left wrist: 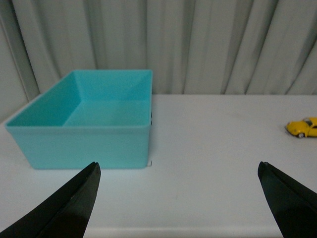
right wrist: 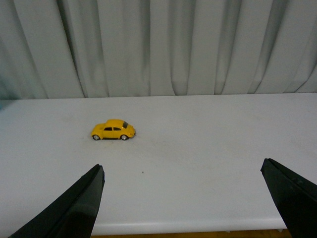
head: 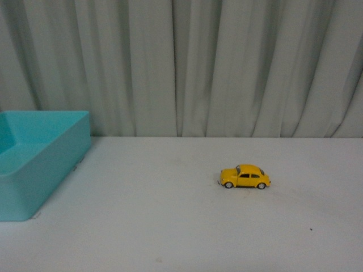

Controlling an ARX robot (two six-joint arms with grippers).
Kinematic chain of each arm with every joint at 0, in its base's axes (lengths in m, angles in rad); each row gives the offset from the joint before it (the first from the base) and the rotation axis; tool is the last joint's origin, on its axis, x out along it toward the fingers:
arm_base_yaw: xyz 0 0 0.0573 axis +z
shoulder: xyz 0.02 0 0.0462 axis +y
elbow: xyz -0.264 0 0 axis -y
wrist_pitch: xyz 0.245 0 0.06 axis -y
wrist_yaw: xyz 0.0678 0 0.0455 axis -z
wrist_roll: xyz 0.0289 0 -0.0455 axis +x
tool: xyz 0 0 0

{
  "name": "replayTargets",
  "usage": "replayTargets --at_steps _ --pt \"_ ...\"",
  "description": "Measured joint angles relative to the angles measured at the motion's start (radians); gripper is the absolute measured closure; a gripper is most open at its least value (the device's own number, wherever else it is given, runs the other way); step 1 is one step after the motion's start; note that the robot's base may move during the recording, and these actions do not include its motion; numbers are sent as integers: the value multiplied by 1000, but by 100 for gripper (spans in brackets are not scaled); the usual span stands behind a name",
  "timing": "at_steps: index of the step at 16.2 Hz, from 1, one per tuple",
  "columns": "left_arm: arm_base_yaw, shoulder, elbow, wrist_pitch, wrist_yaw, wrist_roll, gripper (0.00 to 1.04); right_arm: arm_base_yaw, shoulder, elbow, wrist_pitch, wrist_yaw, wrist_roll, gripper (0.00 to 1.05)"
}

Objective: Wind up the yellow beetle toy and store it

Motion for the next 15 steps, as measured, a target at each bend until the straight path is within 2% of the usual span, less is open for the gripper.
replayTargets --at_steps 15 --pt "0 0 0 -1 2 0 7 0 0 0 0 0 1 7"
